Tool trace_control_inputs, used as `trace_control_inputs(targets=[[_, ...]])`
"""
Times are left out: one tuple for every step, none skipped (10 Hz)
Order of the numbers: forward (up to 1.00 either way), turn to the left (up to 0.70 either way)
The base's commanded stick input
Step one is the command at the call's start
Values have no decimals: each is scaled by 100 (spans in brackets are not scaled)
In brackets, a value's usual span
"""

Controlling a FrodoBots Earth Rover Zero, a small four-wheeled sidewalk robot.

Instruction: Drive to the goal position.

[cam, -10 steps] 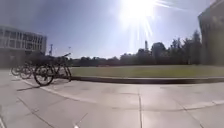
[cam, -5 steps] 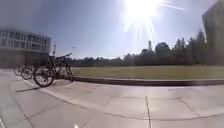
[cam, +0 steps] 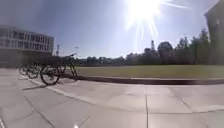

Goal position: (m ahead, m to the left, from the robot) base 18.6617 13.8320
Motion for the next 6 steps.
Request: trace_control_inputs(targets=[[-70, -14], [-70, -14], [-70, -14], [-70, -14], [-70, -14], [-70, -14]])
